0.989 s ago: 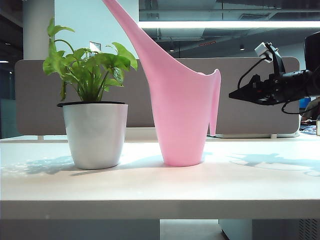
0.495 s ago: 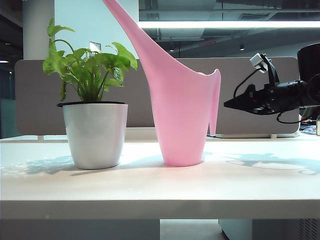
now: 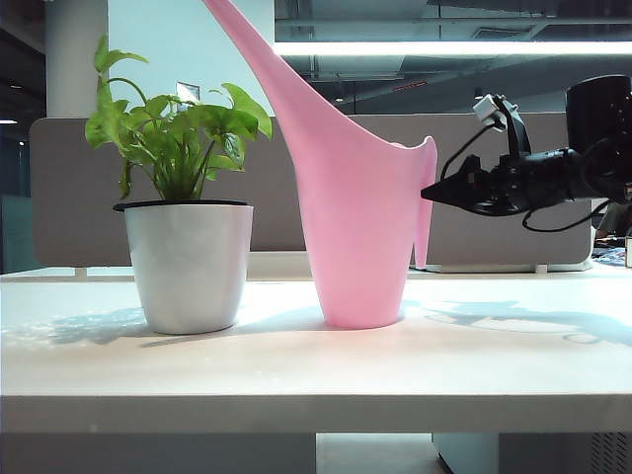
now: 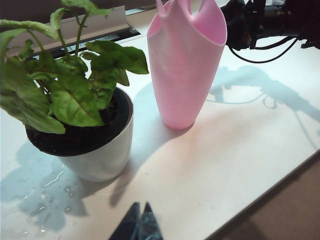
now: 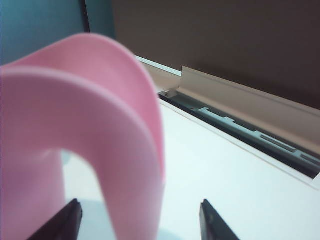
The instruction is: Pick up the watering can from the table, water the potted plant, and put the can back.
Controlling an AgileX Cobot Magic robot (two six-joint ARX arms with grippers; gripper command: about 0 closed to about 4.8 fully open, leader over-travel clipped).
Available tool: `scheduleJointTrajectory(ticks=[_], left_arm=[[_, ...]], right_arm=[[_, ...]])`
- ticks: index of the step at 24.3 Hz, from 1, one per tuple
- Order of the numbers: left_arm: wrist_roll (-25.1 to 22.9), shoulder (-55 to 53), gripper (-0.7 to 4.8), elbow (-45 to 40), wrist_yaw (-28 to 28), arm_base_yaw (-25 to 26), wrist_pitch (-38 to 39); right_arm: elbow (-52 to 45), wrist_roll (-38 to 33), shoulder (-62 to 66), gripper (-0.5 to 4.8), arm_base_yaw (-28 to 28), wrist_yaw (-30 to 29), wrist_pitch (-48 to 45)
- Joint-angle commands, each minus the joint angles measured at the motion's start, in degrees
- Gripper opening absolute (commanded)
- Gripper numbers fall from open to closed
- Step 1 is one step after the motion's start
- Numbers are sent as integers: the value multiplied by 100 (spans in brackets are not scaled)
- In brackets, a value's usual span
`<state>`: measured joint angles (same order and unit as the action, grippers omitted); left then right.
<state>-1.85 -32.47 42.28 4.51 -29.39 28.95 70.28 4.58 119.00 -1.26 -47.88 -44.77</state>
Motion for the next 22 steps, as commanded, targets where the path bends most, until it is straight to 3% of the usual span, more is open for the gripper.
scheduleJointTrajectory(ticks=[1,18,22], left_arm=[[-4,7,3,15,22,0,-76],[-4,7,3,15,22,0,-72],[-4,7,3,15,22,0,-79]], right_arm=[[170,22,-9,326,-26,39,107],[549,17,428,322,-363,184,186],[728,-9,492,208,-380,173,295]])
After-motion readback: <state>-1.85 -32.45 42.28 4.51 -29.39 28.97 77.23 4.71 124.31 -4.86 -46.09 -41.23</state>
